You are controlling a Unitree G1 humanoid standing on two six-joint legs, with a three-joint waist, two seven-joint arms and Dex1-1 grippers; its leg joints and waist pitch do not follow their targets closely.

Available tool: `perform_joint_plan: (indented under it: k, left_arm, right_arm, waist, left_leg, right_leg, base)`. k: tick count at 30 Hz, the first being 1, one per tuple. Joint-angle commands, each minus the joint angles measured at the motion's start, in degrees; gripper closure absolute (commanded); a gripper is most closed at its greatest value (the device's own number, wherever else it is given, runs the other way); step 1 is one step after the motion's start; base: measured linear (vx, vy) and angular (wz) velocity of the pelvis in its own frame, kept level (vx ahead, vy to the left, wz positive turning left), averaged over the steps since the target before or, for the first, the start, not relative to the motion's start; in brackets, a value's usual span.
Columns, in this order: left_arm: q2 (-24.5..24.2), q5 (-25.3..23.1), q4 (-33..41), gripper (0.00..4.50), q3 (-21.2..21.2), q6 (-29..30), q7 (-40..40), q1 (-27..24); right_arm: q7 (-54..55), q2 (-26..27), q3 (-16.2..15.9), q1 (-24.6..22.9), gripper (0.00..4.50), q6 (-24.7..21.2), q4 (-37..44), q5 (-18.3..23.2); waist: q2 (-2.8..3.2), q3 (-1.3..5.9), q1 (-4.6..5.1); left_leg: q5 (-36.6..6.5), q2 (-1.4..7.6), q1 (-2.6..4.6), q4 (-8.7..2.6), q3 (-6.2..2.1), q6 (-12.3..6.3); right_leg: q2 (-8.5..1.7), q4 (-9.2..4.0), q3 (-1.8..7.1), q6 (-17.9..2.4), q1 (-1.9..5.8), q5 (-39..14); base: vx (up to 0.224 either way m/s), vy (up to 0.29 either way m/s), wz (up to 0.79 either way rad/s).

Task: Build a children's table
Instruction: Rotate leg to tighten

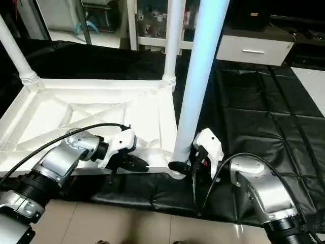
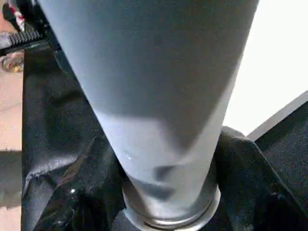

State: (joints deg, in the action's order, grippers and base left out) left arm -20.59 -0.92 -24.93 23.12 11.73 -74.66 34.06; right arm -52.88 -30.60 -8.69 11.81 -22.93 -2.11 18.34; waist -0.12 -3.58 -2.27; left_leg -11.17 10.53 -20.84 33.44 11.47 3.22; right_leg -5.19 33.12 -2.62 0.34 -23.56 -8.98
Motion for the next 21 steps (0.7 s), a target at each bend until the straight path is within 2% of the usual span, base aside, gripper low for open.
perform_joint_plan:
  k: [1,3,5,6,7,8,9,10,11,12,13,14,15,16,17,18,19,20,21]
  left_arm:
    - [0.64,-1.42,-0.66,4.50,4.21,0.75,-2.08,-1.68]
    - [2.38,-1.73,-2.34,4.50,3.33,1.13,1.18,-1.23]
    - [4.65,-2.15,-4.88,4.50,2.09,1.97,5.53,-0.28]
    - [5.93,-2.67,-6.75,4.50,1.32,1.93,8.67,0.52]
    - [6.16,-2.75,-7.08,4.50,1.18,1.95,9.23,0.67]
    - [9.18,-3.47,-11.20,4.50,-0.78,2.29,16.54,2.67]
    - [10.41,-3.64,-12.78,4.50,-1.63,2.46,19.49,3.48]
    - [10.48,-3.65,-12.88,4.50,-1.68,2.47,19.67,3.53]
    - [11.75,-3.53,-14.49,4.50,-2.74,2.93,22.62,4.41]
    - [13.32,-3.67,-16.63,4.50,-4.01,3.25,27.10,5.71]
    - [14.22,-3.78,-17.95,4.50,-4.77,3.42,29.83,6.54]
    - [15.46,-3.65,-19.82,4.50,-5.87,3.72,33.33,7.76]
    - [16.39,-4.10,-21.55,4.50,-6.66,3.16,36.84,8.84]
    - [17.02,-4.82,-23.01,4.50,-7.02,2.17,39.36,9.74]
    - [17.64,-5.18,-24.19,4.50,-7.31,1.69,40.98,10.47]
    - [18.21,-5.42,-25.40,4.50,-7.72,1.13,42.06,11.08]
    - [18.51,-5.97,-26.25,4.50,-7.60,0.50,42.80,11.57]
    - [18.79,-6.12,-26.94,4.50,-7.63,0.15,43.03,11.90]
    - [18.90,-6.23,-27.29,4.50,-7.54,-0.20,42.88,12.02]
  right_arm:
    - [3.48,1.12,0.02,-0.48,2.11,-0.74,-2.53,-1.21]
    - [8.18,4.35,0.99,0.22,2.11,-0.25,-4.62,-2.20]
    - [13.28,7.87,1.99,0.91,2.11,0.04,-6.84,-2.94]
    - [16.38,9.78,2.48,1.35,2.11,0.41,-8.08,-3.48]
    - [16.99,10.15,2.59,1.44,2.12,0.47,-8.33,-3.59]
    - [24.65,14.74,4.04,2.85,2.12,1.86,-11.92,-4.84]
    - [27.66,16.63,4.73,3.49,2.12,2.60,-13.49,-5.41]
    - [27.85,16.75,4.78,3.53,2.12,2.64,-13.59,-5.44]
    - [30.63,18.39,5.21,4.29,2.12,3.34,-15.33,-6.11]
    - [34.85,20.73,5.68,5.67,2.12,4.60,-18.16,-7.08]
    - [37.43,22.13,5.91,6.58,2.12,5.37,-19.97,-7.71]
    - [41.38,24.17,6.08,8.23,2.13,6.49,-22.73,-8.64]
    - [45.24,26.07,6.56,9.84,2.13,7.50,-25.28,-9.55]
    - [48.88,27.73,7.31,11.32,2.13,8.27,-27.47,-10.32]
    - [52.48,29.50,8.54,12.91,2.14,8.97,-29.65,-10.39]
    - [55.24,30.73,9.52,14.17,2.18,9.67,-31.42,-10.78]
    - [57.90,31.79,10.30,15.53,2.18,10.74,-33.06,-11.17]
    - [59.74,32.34,10.52,16.62,2.26,11.85,-34.39,-11.90]
    - [60.64,32.69,10.81,17.55,2.33,13.58,-35.30,-12.18]
  waist:
    - [-0.16,2.61,0.05]
    - [-0.08,2.31,0.32]
    - [-0.24,1.90,0.71]
    - [-0.27,1.72,0.99]
    - [-0.27,1.60,1.18]
    - [-0.45,1.66,1.40]
    - [-0.38,1.71,1.83]
    - [-0.28,1.62,2.19]
    - [-0.04,1.57,2.38]
    - [0.16,1.43,3.01]
    - [0.85,1.19,3.14]
    - [1.66,0.68,4.09]
    - [1.78,0.47,4.45]
    - [2.24,0.14,4.03]
    - [2.53,-0.13,3.12]
    - [2.34,0.53,0.03]
    - [-0.34,1.27,1.77]
    - [-3.14,0.82,1.38]
    - [-2.39,1.30,0.86]
  left_leg:
    - [-16.88,2.75,0.47,-4.76,-1.29,-1.99]
    - [-19.47,2.69,0.71,-4.93,-1.36,-1.16]
    - [-23.59,2.60,1.01,-5.16,-1.67,0.01]
    - [-26.30,2.37,1.52,-5.03,-1.89,0.76]
    - [-27.42,2.27,1.51,-5.06,-2.04,0.96]
    - [-28.29,2.08,1.50,-5.07,-2.48,1.27]
    - [-28.83,1.94,1.58,-4.97,-2.78,1.76]
    - [-30.07,1.84,1.65,-5.04,-3.14,1.84]
    - [-31.16,1.91,1.79,-5.18,-3.36,1.95]
    - [-33.28,1.88,1.71,-5.43,-3.78,1.72]
    - [-35.47,1.97,2.10,-5.65,-3.94,1.78]
    - [-42.72,2.59,2.16,-7.06,-4.94,2.62]
    - [-45.39,3.02,1.96,-8.01,-5.04,2.85]
    - [-49.43,4.45,-0.25,-10.99,-5.04,3.28]
    - [-51.36,5.20,-1.74,-13.11,-4.32,3.30]
    - [-49.44,5.02,-1.51,-14.49,-1.30,2.13]
    - [-42.41,3.32,1.78,-10.84,-0.86,0.90]
    - [-17.01,-0.92,4.82,1.95,-1.80,-1.11]
    - [-10.65,-0.55,1.16,0.98,-3.25,-2.20]
  right_leg:
    - [-3.00,-4.11,2.15,-12.74,2.18,-18.77]
    - [-2.98,-4.58,2.11,-11.85,1.83,-22.68]
    - [-3.02,-5.26,1.91,-10.05,1.46,-29.23]
    - [-3.05,-5.82,1.69,-8.35,1.01,-34.30]
    - [-3.09,-6.11,1.61,-7.40,0.82,-36.67]
    - [-3.14,-6.50,1.27,-5.20,0.98,-40.36]
    - [-3.24,-6.80,0.91,-4.19,0.72,-41.74]
    - [-3.20,-7.31,0.39,-3.11,0.78,-43.09]
    - [-3.16,-7.41,0.16,-2.96,0.81,-42.87]
    - [-2.97,-7.82,-0.65,-2.75,1.30,-41.51]
    - [-2.84,-8.17,-1.18,-2.82,1.09,-41.13]
    - [-2.09,-8.05,-3.20,-2.75,2.31,-36.07]
    - [-1.63,-7.62,-3.91,-3.04,3.04,-32.80]
    - [-1.31,-2.33,-3.38,-4.46,5.67,-23.40]
    - [-0.92,1.71,-3.02,-5.02,6.80,-19.06]
    - [-0.48,5.57,-1.36,-4.67,6.28,-12.25]
    - [-1.42,2.06,1.02,-3.07,3.81,-20.09]
    - [-7.60,-10.73,3.23,0.51,-2.08,-61.99]
    - [-9.22,-8.95,4.36,-0.24,2.33,-60.93]
  base:
    - [0.000,0.000,0.00]
    - [0.000,0.000,0.00]
    - [0.000,0.000,0.00]
    - [0.000,0.000,0.00]
    - [-0.053,0.010,-0.05]
    - [-0.065,0.018,-0.09]
    - [-0.065,0.018,-0.09]
    - [-0.071,0.026,-0.08]
    - [-0.070,0.041,-0.08]
    - [-0.070,0.041,-0.08]
    - [-0.068,0.057,-0.10]
    - [-0.050,0.062,-0.07]
    - [-0.050,0.062,-0.07]
    - [-0.093,0.044,-0.03]
    - [-0.092,-0.029,0.13]
    - [-0.092,-0.029,0.13]
    - [0.041,-0.133,0.24]
    - [0.125,-0.105,-0.17]
    - [0.125,-0.105,-0.17]
